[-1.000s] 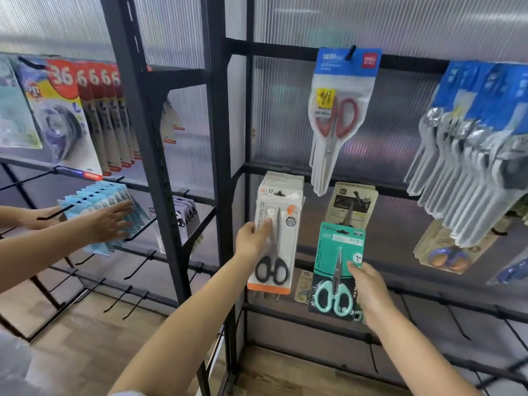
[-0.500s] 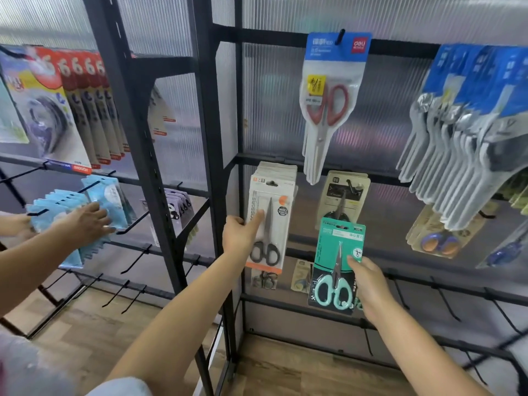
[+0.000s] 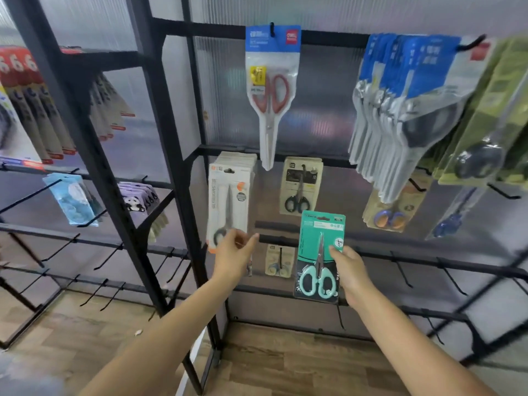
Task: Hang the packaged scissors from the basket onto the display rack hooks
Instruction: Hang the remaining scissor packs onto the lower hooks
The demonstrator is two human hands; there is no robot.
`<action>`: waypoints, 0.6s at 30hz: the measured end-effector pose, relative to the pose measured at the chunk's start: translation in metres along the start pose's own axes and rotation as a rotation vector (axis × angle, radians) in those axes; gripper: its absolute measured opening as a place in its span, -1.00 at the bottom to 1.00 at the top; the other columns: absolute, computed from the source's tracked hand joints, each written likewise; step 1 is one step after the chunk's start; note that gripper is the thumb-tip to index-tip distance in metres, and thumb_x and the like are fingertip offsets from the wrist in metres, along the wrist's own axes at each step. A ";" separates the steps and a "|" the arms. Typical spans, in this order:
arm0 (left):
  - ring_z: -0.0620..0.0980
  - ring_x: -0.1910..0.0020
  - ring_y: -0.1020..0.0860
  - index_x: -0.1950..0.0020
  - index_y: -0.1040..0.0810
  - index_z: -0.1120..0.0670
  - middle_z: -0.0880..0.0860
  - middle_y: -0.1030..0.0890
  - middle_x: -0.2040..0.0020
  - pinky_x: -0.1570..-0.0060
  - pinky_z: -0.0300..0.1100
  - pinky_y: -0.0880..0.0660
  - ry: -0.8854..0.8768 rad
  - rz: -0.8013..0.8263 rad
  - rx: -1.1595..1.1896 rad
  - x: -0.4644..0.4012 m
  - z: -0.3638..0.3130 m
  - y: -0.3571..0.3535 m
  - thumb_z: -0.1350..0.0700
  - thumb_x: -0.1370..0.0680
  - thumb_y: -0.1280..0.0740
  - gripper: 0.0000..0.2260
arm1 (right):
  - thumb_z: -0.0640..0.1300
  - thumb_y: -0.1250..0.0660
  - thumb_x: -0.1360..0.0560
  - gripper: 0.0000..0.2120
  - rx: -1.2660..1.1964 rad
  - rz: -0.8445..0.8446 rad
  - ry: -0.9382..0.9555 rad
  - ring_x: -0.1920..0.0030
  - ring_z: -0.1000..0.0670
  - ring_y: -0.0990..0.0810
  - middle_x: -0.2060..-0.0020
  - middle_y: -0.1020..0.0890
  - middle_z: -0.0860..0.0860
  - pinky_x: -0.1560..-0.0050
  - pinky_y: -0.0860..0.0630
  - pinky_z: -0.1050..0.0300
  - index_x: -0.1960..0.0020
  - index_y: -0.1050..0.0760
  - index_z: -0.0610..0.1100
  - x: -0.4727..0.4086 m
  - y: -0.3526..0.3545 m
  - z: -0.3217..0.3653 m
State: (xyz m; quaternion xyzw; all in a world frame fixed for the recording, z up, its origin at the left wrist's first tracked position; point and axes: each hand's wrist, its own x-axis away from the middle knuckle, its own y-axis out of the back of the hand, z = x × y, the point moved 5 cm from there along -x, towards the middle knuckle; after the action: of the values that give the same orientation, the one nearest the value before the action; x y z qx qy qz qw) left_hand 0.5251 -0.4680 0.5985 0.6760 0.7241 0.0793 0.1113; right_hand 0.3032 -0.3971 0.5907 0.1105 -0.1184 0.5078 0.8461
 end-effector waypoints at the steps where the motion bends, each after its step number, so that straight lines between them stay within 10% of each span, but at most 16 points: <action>1: -0.09 0.32 -0.42 0.27 -0.41 0.06 -0.01 -0.45 0.35 0.29 -0.29 -0.36 0.006 0.050 0.014 0.010 -0.002 -0.015 0.09 -0.51 -0.38 -0.78 | -0.12 -0.17 -0.62 -0.88 0.003 -0.001 0.003 0.02 -0.08 -0.63 0.00 -0.64 -0.09 -0.01 -0.53 0.01 0.02 -0.46 -0.09 0.003 0.008 0.001; 7: 0.03 0.18 -0.51 0.19 -0.47 0.12 0.08 -0.55 0.23 0.12 -0.11 -0.47 0.161 0.384 0.066 0.082 0.003 -0.109 0.02 -0.54 -0.33 -0.80 | -0.12 -0.16 -0.62 -0.84 0.035 -0.025 0.028 0.02 -0.04 -0.61 -0.03 -0.63 -0.08 0.19 -0.48 0.14 -0.10 -0.46 -0.14 0.022 0.068 -0.012; 18: 0.05 0.21 -0.54 0.19 -0.43 0.14 0.11 -0.58 0.20 0.13 -0.07 -0.54 0.476 0.505 0.215 0.207 0.052 -0.199 0.13 -0.55 -0.34 -0.83 | -0.09 -0.12 -0.64 -0.87 0.085 -0.054 -0.080 0.26 0.12 -0.56 0.12 -0.60 -0.01 0.39 -0.41 0.22 -0.08 -0.40 -0.11 0.067 0.162 -0.091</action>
State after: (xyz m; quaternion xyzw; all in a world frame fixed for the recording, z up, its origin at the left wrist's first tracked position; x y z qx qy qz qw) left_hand 0.3352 -0.2787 0.4844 0.8041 0.5440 0.1827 -0.1551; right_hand 0.1989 -0.2384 0.5359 0.1695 -0.1275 0.4845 0.8487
